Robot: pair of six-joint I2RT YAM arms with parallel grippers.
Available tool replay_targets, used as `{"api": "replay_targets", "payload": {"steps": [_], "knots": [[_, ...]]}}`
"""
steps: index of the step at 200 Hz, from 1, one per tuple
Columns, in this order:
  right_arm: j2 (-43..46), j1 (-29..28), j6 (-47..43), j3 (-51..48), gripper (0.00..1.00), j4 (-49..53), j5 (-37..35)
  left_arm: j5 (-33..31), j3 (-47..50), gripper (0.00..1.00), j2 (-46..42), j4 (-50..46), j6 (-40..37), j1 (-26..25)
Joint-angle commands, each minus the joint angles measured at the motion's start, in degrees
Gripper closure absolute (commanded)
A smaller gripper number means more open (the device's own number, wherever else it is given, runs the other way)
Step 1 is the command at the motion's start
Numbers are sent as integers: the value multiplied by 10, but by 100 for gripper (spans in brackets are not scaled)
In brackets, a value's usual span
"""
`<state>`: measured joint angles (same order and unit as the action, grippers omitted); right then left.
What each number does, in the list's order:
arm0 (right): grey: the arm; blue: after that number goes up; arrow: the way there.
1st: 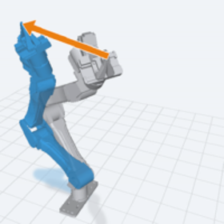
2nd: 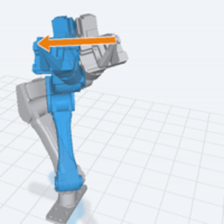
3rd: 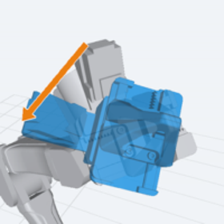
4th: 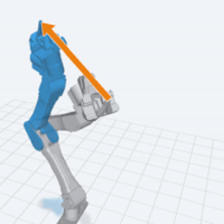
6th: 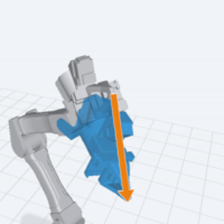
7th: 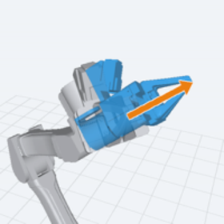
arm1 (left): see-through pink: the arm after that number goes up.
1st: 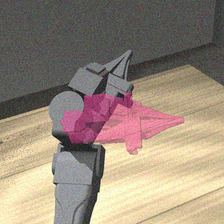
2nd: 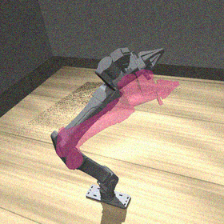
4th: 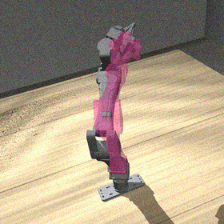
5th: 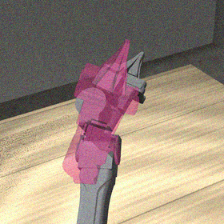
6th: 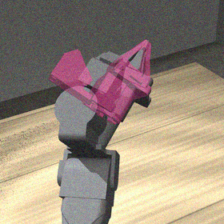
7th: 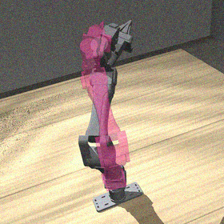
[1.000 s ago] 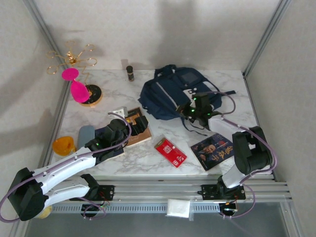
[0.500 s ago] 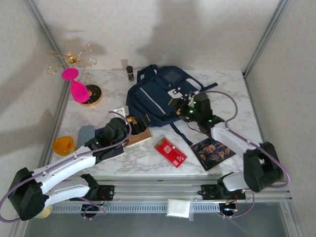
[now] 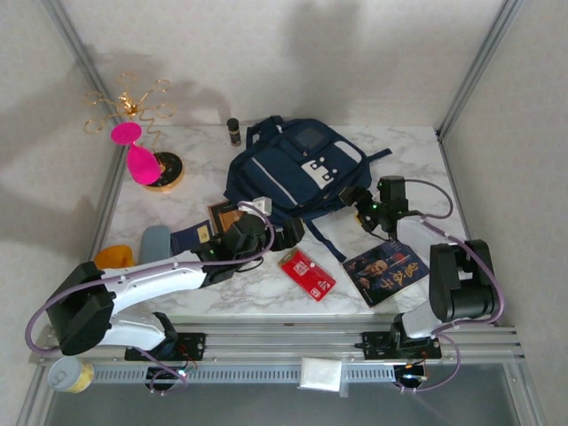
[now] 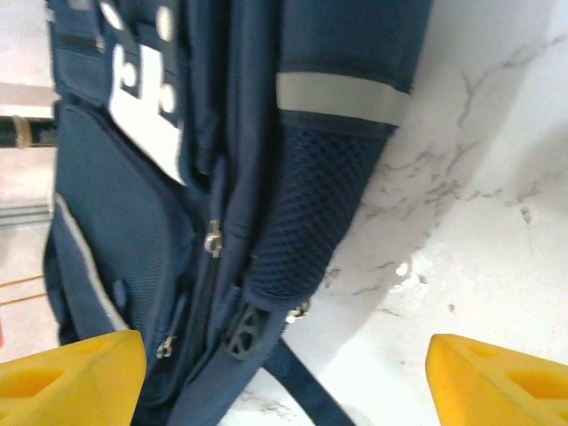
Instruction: Pack books, pencil case, and school supplies into a backpack
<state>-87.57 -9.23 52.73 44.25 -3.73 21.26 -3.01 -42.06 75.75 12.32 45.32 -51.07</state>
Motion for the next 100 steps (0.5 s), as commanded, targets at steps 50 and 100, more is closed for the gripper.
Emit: {"api": "replay_targets", "payload": {"steps": [50,100], "knots": [[-158,-5,41,80,28,-122,12,-10,-45,1,66,22,-14,-22],[-191,-11,69,88,59,-196,11,8,-38,3,77,36,-65,-23]]}}
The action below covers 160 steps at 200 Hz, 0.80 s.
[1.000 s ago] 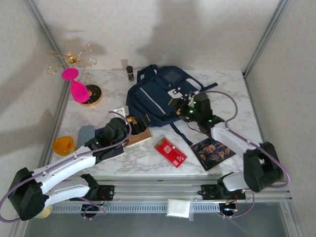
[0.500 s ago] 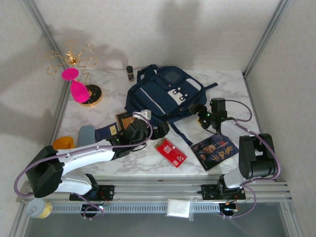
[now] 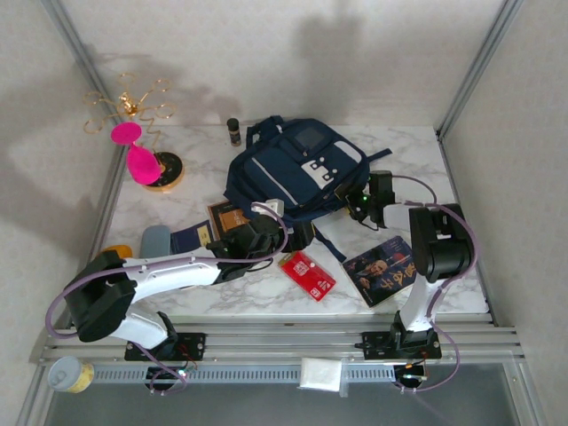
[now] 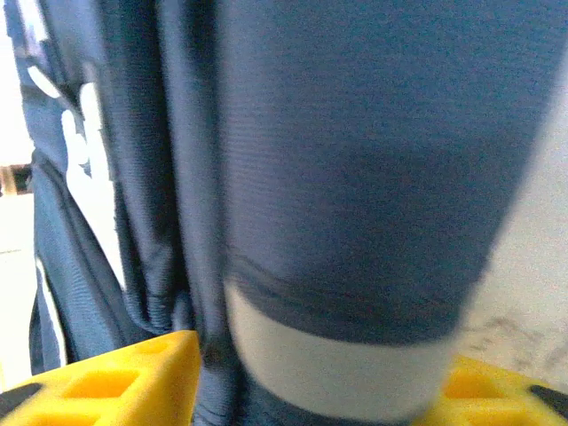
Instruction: Pack books, pencil case, and school supplies into a backpack
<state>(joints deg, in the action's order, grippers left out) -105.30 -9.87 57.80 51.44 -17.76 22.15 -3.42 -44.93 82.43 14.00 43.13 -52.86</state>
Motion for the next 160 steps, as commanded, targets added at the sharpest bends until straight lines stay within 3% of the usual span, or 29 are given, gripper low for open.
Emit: {"api": "replay_targets", "payload": {"steps": [1,28,37,83,121,160], "knots": [[-14,-5,19,16,60,-57,3,13,-10,3,11,20,-45,-5],[23,-9,32,-3,87,-73,3,16,-29,4,27,2,-74,-5],[45,-12,44,-20,92,-89,5,14,-34,6,31,-1,-79,-9],[158,-27,93,-44,100,-58,12,-2,-47,12,31,-9,-97,-56],[276,-60,128,-71,100,11,-70,-9,-37,22,15,-26,-146,-65],[349,-106,167,-105,100,20,-136,-45,14,25,25,76,-242,-82]]}}
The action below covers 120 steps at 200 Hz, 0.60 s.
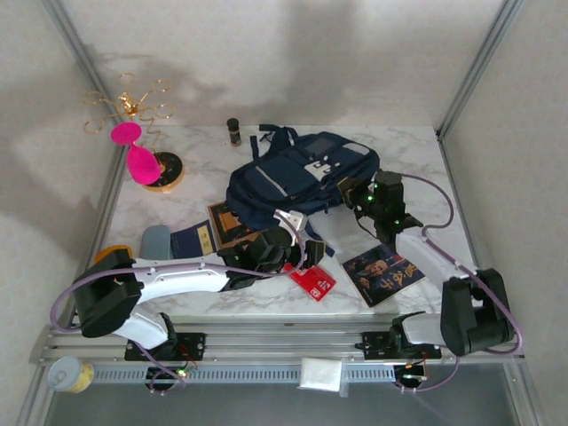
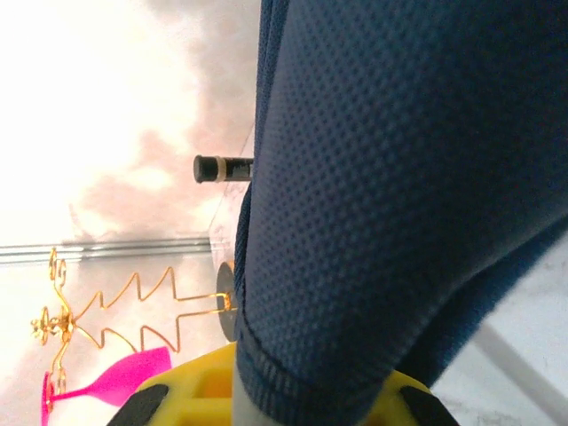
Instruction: Pack books, pencil case, and school supplies into a backpack
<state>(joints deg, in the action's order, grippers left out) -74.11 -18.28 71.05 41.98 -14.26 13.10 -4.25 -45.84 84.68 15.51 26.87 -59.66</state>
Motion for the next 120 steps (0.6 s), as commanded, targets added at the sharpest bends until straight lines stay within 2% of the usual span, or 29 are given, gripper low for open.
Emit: {"api": "replay_targets", "payload": {"steps": [1,30,64,89,120], "knots": [[38,-22,35,-11,100,-16,-48,-39,24,25,3,64,-83,-15],[59,-44,34,-22,100,-16,-80,-97,0,30,49,103,-122,-26],[59,-55,41,-32,100,-27,-87,-117,-20,35,105,174,-142,-26],[58,-57,47,-42,100,-42,-85,-172,-30,41,137,216,-148,-23],[54,-58,49,-46,100,-49,-81,-161,-54,47,178,251,-154,-14]]}}
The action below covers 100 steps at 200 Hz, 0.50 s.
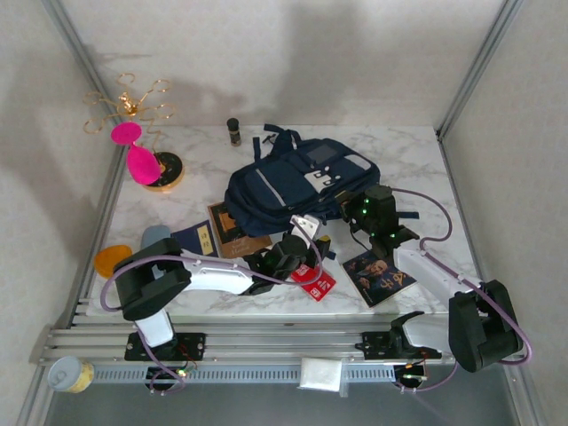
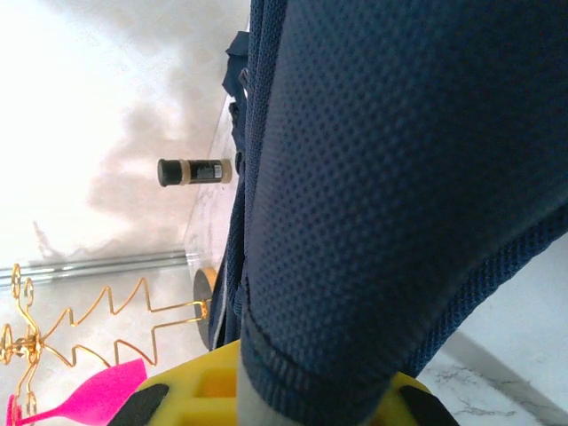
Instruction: Pack books, pencil case, and school supplies into a backpack
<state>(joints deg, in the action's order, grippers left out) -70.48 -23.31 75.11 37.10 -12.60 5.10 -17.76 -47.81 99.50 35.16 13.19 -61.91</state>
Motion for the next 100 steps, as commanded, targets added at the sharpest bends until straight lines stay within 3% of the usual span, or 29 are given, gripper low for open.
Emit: {"api": "replay_targets", "payload": {"steps": [1,49,100], "knots": [[18,-8,8,2,100,-65,-1,-26,-35,47,31,55,-17,9],[21,-15,11,-1,100,-67,-9,-13,-64,54,82,79,0,32],[21,-17,15,-3,100,-79,-15,0,-83,67,114,108,25,49]]}}
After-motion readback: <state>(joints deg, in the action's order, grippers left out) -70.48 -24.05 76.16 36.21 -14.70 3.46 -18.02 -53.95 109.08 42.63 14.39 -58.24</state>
